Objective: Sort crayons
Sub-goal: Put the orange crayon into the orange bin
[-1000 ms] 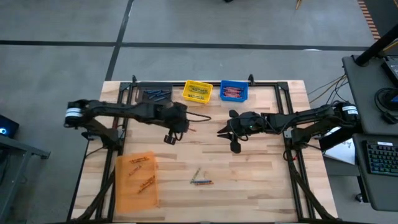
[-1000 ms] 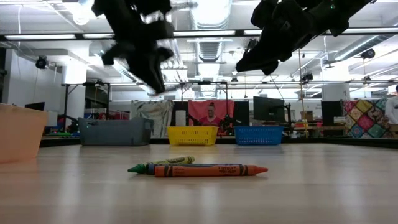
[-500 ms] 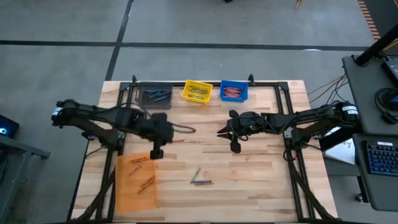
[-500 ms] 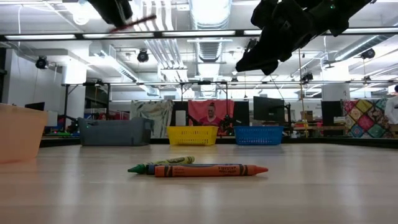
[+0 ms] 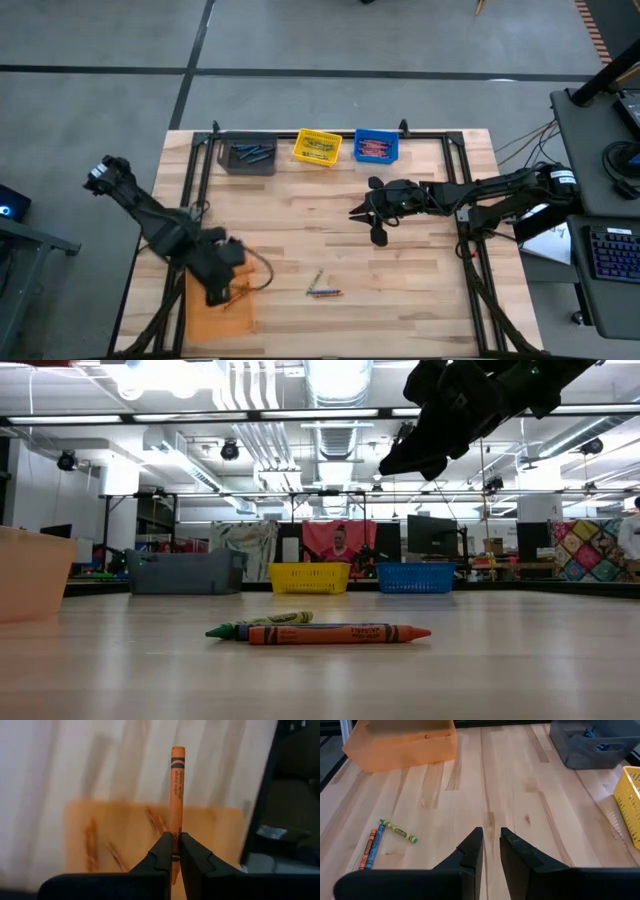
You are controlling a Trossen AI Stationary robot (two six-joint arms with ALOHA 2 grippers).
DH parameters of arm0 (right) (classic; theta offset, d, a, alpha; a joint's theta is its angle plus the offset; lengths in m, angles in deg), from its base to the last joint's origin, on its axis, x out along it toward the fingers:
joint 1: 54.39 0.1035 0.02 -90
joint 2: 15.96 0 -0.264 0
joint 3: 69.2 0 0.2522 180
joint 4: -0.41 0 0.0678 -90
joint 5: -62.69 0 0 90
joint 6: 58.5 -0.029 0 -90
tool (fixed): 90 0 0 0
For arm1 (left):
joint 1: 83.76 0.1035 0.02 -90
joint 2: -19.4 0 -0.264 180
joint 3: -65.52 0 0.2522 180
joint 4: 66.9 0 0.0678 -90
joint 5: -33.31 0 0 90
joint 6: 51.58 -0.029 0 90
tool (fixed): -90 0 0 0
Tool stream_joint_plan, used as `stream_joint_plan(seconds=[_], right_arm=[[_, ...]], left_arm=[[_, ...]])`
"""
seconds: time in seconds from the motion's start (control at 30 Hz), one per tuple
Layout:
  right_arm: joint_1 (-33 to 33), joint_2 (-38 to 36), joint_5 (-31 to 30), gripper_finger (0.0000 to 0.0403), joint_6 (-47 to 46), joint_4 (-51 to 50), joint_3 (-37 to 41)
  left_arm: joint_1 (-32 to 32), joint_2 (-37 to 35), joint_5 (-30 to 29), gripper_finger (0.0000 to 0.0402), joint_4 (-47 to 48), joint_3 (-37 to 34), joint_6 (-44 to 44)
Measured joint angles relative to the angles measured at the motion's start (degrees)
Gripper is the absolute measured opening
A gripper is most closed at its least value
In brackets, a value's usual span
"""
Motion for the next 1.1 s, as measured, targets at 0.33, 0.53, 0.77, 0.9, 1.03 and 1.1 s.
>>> stream_joint_plan(seconds=[0.33, 0.53, 0.77, 0.9, 1.03, 1.1], right_arm=[[0.0, 0.0, 0.0, 0.0056, 0.8, 0.1, 0.0], [0.0, 0.0, 0.0, 0.0056, 0.5, 0.1, 0.0], [0.0, 0.0, 0.0, 0.0056, -0.1, 0.1, -0.1], [0.0, 0.0, 0.0, 0.0056, -0.7, 0.0, -0.1], [0.0, 0.0, 0.0, 0.0056, -0.7, 0.0, -0.1], [0.0, 0.0, 0.0, 0.0056, -0.7, 0.0, -0.1]], left_arm=[[-13.7, 1.8, 2.7, 0.0, -0.8, -5.9, 31.0], [-14.5, 4.2, 5.7, 0.0, -3.7, -11.1, 35.5], [-14.4, 6.2, 6.8, 0.0, -8.8, -17.6, 35.8], [-14.5, 6.8, 6.0, 0.0, -12.9, -22.2, 36.1], [-14.4, 6.8, 1.1, 0.0, -18.0, -26.3, 36.2], [-14.4, 6.8, -0.6, 0.0, -19.3, -27.9, 36.2]])
